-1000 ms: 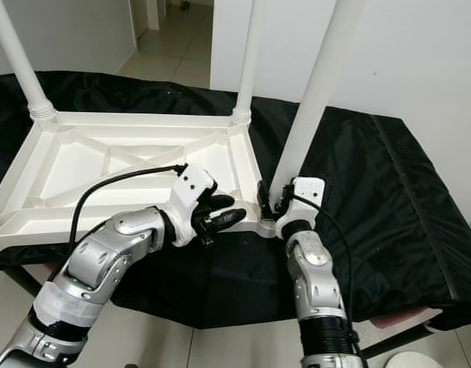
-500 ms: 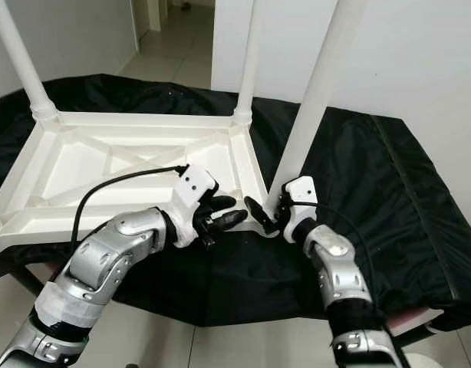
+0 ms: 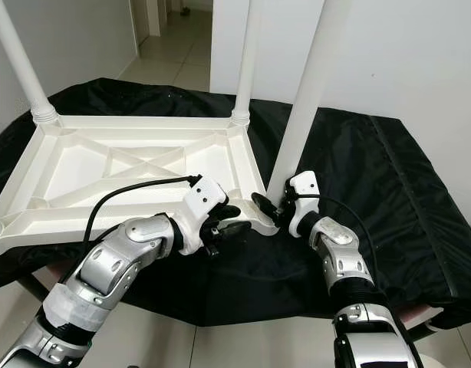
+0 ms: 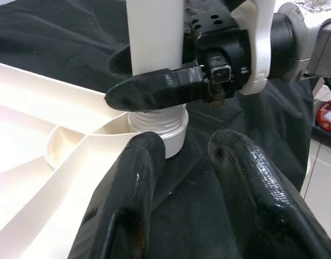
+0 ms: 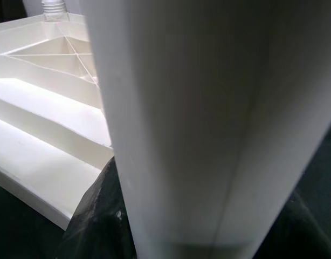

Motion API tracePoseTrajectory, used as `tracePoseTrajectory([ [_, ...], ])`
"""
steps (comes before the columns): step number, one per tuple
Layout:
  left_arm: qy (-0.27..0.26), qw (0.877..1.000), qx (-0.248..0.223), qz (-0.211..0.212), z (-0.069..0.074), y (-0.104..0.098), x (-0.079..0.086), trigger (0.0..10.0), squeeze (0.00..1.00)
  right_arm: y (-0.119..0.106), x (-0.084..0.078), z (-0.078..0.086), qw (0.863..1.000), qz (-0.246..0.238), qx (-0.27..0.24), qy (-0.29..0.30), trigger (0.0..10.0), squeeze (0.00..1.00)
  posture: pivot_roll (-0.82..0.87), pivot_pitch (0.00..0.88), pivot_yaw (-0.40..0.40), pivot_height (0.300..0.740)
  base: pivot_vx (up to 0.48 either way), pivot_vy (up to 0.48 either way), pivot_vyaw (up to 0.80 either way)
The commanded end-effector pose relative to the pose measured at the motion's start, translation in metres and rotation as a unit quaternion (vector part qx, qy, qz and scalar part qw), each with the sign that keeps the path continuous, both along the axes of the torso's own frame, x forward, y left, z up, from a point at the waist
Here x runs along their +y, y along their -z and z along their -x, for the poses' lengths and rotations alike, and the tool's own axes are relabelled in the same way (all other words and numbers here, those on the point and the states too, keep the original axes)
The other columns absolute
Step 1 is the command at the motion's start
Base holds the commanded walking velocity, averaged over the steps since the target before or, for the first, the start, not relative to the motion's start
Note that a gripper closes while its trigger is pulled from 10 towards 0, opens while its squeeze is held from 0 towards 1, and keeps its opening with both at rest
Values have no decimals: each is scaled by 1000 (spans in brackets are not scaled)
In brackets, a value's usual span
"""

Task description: Building children table

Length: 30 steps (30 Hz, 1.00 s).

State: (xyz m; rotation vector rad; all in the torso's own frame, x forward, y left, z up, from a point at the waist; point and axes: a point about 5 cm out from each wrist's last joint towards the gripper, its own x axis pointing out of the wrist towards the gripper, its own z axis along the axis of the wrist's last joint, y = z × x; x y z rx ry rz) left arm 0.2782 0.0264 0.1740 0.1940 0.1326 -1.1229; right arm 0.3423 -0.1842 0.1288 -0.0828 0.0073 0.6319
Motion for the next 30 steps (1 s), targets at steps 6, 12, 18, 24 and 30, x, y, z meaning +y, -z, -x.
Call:
tracePoseTrajectory([
  [6, -18, 1000, -7, 1, -6, -2, 3, 10000, 0, 6, -4, 0, 1000, -12, 12, 24, 10000, 0, 76, 11, -56, 740, 0, 0, 0],
  [12, -26, 1000, -11, 4, -9, -2, 5, 10000, 0, 7, -5, -4, 995, 0, 14, 95, 10000, 0, 69, 12, -57, 740, 0, 0, 0],
  [18, -36, 999, -21, 7, -10, -4, 2, 10000, 0, 13, 5, -3, 979, -33, 39, 199, 10000, 0, 66, 5, -66, 740, 0, 0, 0],
  [24, -39, 999, -22, 9, -10, -3, 2, 10000, 0, 18, 15, 2, 965, -53, 46, 252, 10000, 0, 64, 2, -71, 740, 0, 0, 0],
  [30, -65, 997, -33, 6, -17, -3, 10, 10000, 0, 17, 31, 17, 927, -74, 28, 368, 10000, 0, 67, 1, -81, 740, 0, 0, 0],
])
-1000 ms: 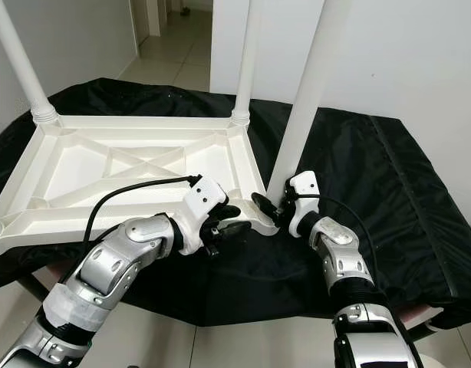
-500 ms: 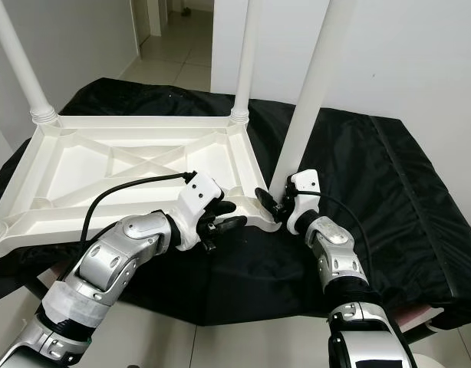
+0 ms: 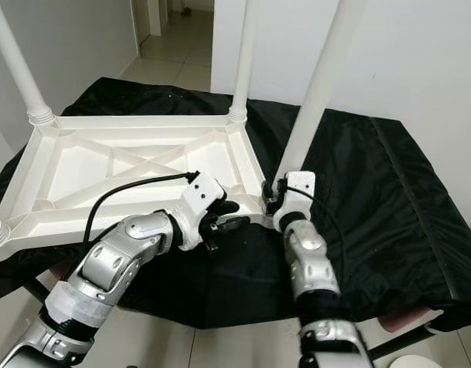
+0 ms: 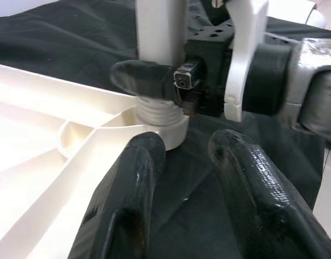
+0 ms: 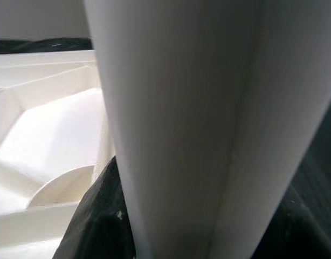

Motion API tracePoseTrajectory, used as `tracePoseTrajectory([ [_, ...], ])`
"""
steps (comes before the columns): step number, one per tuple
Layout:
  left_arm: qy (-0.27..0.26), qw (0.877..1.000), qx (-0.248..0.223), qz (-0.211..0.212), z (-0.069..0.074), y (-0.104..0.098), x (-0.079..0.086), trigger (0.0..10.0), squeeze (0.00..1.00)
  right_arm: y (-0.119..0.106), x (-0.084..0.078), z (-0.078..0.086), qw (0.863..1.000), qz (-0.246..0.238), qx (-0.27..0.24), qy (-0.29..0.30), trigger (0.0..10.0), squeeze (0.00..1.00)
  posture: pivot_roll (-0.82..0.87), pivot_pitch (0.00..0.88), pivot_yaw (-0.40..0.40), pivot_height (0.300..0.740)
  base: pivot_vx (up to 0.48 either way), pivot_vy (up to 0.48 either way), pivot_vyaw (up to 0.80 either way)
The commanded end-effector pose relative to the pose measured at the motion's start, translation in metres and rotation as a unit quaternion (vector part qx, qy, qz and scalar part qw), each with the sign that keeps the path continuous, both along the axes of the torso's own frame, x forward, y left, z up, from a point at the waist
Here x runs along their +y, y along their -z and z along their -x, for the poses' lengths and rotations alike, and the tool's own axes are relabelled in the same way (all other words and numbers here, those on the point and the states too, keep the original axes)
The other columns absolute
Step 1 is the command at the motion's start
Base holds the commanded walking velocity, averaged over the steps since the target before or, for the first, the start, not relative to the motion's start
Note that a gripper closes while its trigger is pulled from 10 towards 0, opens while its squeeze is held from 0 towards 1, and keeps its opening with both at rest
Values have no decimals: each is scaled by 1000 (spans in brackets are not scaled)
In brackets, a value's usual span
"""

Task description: Building children table

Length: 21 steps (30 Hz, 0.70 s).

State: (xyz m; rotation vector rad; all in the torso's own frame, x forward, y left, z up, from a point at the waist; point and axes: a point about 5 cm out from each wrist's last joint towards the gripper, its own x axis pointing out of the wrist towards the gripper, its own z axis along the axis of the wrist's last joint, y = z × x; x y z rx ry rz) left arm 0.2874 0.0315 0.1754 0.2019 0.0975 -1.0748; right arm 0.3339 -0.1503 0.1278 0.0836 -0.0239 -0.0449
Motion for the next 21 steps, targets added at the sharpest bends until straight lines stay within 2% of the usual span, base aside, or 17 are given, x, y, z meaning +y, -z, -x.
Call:
tracePoseTrajectory([
  [1, -50, 999, -16, 1, -9, -2, 6, 10000, 0, 16, 1, 13, 998, -7, 31, 48, 10000, 0, 67, 1, -81, 740, 0, 0, 0],
  [4, -69, 997, -19, 6, -12, -3, 10, 10000, 0, 15, 5, 19, 997, -13, 25, 75, 10000, 0, 65, 0, -78, 740, 0, 0, 0],
  [7, -97, 995, -25, 12, -18, -5, 14, 10000, 0, 9, 9, 25, 997, -12, -2, 78, 10000, 0, 59, 0, -81, 740, 0, 0, 0],
  [11, -116, 993, -33, 16, -22, -6, 16, 10000, 0, 4, 9, 28, 996, 0, -12, 83, 10000, 0, 59, 0, -85, 740, 0, 0, 0],
  [19, -124, 991, -41, 17, -23, -4, 17, 10000, 0, 5, 4, 33, 996, 9, -8, 93, 10000, 0, 62, 1, -89, 740, 0, 0, 0],
  [20, -125, 991, -42, 20, -23, -5, 17, 10000, 0, 4, 6, 33, 996, 5, -12, 89, 10000, 369, 63, 0, -90, 740, 0, 0, 0],
  [21, -125, 991, -42, 20, -23, -5, 17, 10000, 0, 4, 6, 33, 996, 5, -12, 89, 10000, 369, 63, 0, -90, 740, 0, 0, 0],
])
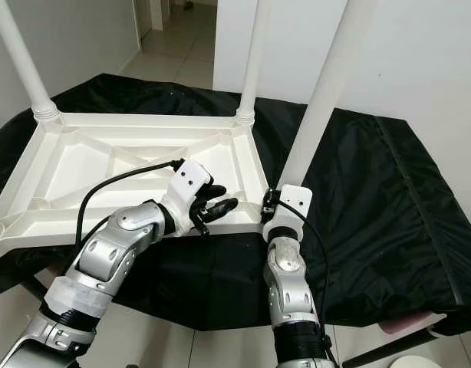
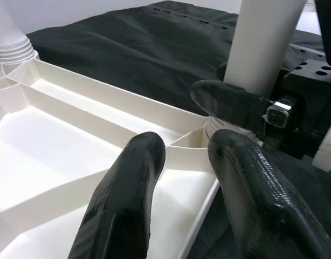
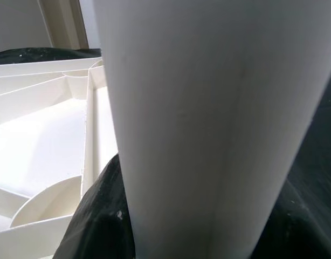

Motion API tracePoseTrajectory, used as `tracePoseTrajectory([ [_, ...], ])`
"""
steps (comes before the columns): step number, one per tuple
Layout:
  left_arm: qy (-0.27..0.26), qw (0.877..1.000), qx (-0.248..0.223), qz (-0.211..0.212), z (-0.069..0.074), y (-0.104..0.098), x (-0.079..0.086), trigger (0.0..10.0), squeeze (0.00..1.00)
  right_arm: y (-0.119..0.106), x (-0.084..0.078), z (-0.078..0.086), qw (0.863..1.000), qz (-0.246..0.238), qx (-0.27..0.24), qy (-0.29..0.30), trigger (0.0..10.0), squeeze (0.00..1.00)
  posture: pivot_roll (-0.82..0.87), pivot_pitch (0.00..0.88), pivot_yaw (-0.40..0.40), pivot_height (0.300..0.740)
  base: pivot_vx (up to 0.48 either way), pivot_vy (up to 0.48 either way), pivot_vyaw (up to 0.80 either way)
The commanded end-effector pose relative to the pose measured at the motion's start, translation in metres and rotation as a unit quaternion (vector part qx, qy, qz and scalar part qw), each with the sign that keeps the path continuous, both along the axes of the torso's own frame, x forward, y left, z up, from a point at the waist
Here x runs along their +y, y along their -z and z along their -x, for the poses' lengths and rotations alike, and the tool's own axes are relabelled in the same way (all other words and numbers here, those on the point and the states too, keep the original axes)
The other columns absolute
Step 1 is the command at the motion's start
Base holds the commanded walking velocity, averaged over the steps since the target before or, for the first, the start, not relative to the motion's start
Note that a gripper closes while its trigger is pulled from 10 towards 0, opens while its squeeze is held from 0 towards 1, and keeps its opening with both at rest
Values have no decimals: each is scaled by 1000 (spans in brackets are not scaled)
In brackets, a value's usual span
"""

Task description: Building children table

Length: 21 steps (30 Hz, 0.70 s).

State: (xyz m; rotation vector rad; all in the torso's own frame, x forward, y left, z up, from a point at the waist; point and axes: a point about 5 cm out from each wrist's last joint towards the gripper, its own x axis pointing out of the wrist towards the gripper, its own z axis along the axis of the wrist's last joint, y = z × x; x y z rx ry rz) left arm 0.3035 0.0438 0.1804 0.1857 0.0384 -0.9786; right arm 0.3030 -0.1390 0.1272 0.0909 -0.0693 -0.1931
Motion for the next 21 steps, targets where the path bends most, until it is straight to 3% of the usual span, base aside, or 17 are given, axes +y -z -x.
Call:
tracePoseTrajectory([
  [1, -79, 997, -18, 3, -7, -1, 5, 10000, 0, 1, -4, 3, 1000, 3, 3, 7, 10000, 369, 67, 0, -90, 740, 0, 0, 0],
  [2, -81, 997, -20, 4, -8, -2, 5, 10000, 0, -1, -3, 4, 1000, -1, -4, -1, 10000, 839, 72, 0, -90, 740, 0, 0, 0],
  [3, -82, 996, -22, 5, -8, -2, 5, 10000, 0, -2, -3, 5, 1000, -3, -8, -5, 10000, 839, 69, 0, -88, 740, 0, 0, 0],
  [4, -82, 996, -23, 6, -8, -2, 5, 10000, 0, -2, -3, 6, 1000, -4, -11, -7, 10000, 1000, 67, 0, -84, 740, 0, 0, 0],
  [10, -74, 997, -32, 7, -7, -2, 5, 10000, 0, -2, -12, 10, 1000, -13, -19, -3, 10000, 1000, 66, 3, -80, 740, 0, 0, 0],
  [16, -63, 998, -29, -1, -7, 0, 4, 10000, 0, 2, -19, 13, 1000, 11, -6, -25, 10000, 1000, 60, 15, -62, 740, 0, 0, 0],
  [17, -56, 998, -30, -1, -6, -1, 4, 10000, 0, 3, -19, 13, 999, 16, -1, -33, 10000, 0, 60, 15, -62, 740, 0, 0, 0],
  [21, -24, 999, -36, 2, -3, 0, 2, 10000, 0, -2, -19, 17, 995, 14, -22, -92, 10000, 0, 38, 24, -39, 740, 0, 0, 0],
])
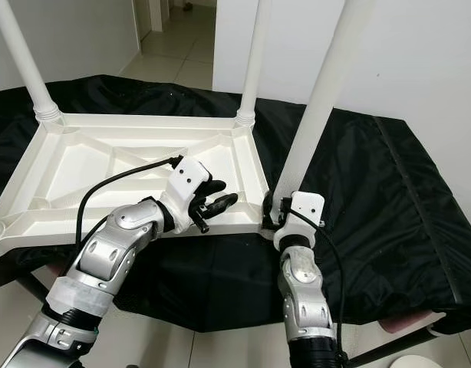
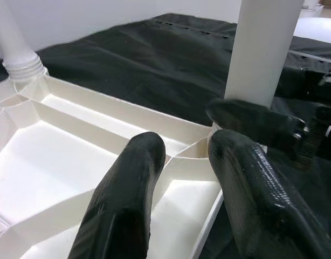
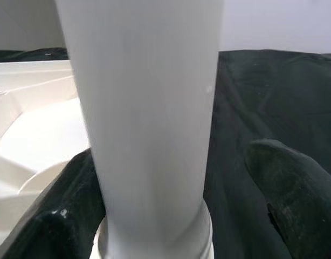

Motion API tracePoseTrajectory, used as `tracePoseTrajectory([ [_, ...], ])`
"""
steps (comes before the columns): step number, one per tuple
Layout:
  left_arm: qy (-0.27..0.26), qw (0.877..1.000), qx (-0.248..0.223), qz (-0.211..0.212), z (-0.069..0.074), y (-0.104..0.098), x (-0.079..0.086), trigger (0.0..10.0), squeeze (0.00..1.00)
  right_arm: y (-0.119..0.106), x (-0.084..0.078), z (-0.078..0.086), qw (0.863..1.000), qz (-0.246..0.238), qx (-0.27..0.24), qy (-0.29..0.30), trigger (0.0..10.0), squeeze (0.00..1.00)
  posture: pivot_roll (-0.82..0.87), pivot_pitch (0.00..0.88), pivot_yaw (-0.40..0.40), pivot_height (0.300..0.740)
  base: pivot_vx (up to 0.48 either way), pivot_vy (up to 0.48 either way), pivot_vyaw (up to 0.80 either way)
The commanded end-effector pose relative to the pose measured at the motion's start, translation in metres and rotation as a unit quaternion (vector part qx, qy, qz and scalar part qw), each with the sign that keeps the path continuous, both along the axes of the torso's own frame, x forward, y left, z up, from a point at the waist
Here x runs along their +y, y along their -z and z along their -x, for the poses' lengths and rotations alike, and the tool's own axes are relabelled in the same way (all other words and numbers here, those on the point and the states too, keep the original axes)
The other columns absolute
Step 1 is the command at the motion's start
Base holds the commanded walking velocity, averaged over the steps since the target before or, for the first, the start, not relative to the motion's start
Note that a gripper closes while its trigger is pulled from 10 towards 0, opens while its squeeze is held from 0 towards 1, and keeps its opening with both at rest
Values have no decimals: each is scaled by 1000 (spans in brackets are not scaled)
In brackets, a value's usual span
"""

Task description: Building children table

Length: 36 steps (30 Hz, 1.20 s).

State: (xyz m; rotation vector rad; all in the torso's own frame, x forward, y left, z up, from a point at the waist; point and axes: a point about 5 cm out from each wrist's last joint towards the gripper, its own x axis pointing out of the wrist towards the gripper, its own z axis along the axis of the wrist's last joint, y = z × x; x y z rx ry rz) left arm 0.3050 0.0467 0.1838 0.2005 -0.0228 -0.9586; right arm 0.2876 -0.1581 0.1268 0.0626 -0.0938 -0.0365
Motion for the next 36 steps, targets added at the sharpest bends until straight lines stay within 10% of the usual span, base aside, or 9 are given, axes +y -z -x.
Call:
tracePoseTrajectory([
  [1, -11, 1000, -7, -3, -1, 3, -1, 10000, 0, -5, -1, 2, 999, 1, -17, -30, 10000, 0, 28, 29, -31, 740, 0, 0, 0],
  [19, 46, 999, -3, -23, 2, 9, -5, 10000, 0, -16, -19, -19, 974, 83, -30, -208, 10000, 0, -16, 0, -13, 740, 0, 0, 0],
  [31, 52, 998, -18, -38, -2, 6, -13, 10000, 0, -4, -1, -40, 944, 99, 6, -315, 10000, 0, 13, 0, -30, 740, 0, 0, 0],
  [32, 54, 998, -17, -38, 0, 7, -13, 10000, 0, -1, 1, -41, 941, 99, 11, -323, 3922, 0, 14, 0, -29, 740, 0, 0, 0],
  [33, 54, 998, -17, -38, 0, 7, -13, 10000, 0, -1, 1, -41, 941, 99, 11, -323, 3922, 0, 14, 0, -29, 740, 0, 0, 0],
  [34, 58, 997, -15, -39, 2, 8, -14, 10000, 0, 2, 1, -42, 938, 99, 17, -331, 0, 0, 15, 0, -28, 740, 0, 0, 0],
  [36, 58, 997, -15, -39, 2, 8, -14, 10000, 0, 2, 1, -43, 938, 98, 17, -331, 0, 0, 15, 0, -28, 740, 0, 0, 0],
])
